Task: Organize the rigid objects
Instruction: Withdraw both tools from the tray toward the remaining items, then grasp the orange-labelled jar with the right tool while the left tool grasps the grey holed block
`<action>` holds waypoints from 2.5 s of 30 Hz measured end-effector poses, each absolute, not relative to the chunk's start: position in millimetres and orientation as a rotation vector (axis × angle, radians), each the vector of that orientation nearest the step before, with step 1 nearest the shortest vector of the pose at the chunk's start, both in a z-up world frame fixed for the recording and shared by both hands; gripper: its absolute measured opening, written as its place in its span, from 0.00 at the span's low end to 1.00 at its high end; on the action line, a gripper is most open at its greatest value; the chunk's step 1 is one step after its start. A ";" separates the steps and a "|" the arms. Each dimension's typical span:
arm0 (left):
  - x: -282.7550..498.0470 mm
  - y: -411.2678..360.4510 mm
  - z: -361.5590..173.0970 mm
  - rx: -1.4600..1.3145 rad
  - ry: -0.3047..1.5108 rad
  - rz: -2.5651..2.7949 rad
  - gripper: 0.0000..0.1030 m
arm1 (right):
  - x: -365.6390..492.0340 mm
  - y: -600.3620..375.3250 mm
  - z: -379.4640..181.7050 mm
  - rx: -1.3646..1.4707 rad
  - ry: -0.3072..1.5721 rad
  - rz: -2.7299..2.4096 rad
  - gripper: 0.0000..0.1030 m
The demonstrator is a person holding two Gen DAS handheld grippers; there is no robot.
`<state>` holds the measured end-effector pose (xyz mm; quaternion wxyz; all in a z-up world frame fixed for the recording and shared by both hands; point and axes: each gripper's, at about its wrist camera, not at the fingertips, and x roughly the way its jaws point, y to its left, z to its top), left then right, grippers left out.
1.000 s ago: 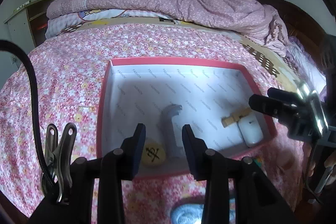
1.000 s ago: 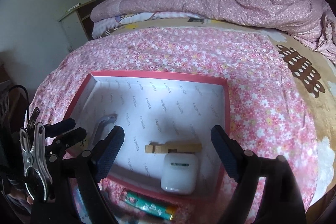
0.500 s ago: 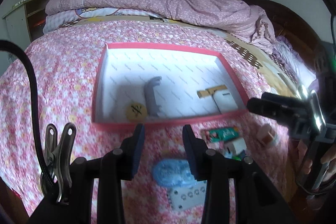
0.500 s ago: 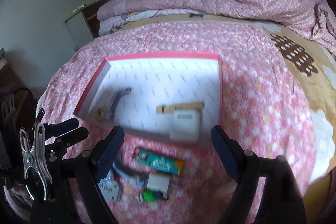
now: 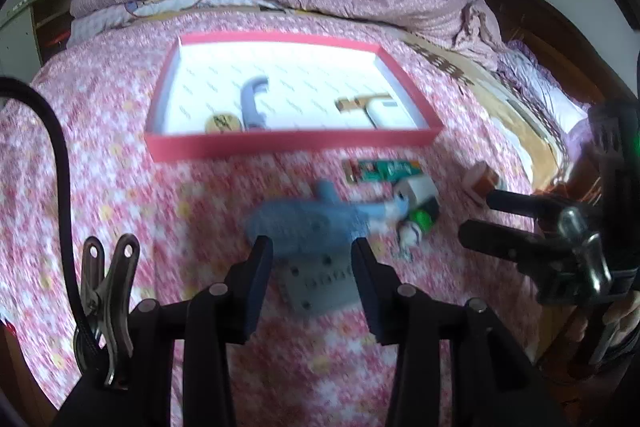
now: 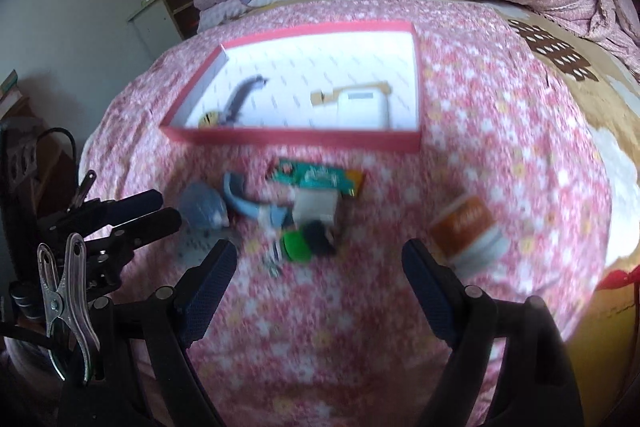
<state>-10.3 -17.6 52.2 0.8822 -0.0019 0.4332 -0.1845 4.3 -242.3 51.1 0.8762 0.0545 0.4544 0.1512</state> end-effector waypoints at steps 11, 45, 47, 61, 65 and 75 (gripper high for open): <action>-18.7 -35.7 35.6 0.000 0.962 -0.396 0.53 | -21.5 -250.7 46.3 0.052 0.920 0.295 0.84; -28.6 -60.8 19.2 0.095 0.860 -0.220 0.67 | 25.5 -297.5 22.2 -0.054 0.860 0.160 0.60; -28.5 -60.9 18.6 0.100 0.861 -0.213 0.67 | 26.0 -297.1 18.1 -0.035 0.867 0.162 0.48; -36.2 -46.8 22.4 0.121 0.900 -0.273 0.56 | -6.1 -273.5 15.6 0.081 0.867 0.252 0.42; -40.6 -43.5 21.2 0.142 0.907 -0.300 0.56 | -9.4 -267.8 10.5 0.054 0.860 0.244 0.42; -43.4 -58.6 15.8 0.195 0.870 -0.276 0.70 | -16.7 -266.5 7.6 0.034 0.824 0.233 0.42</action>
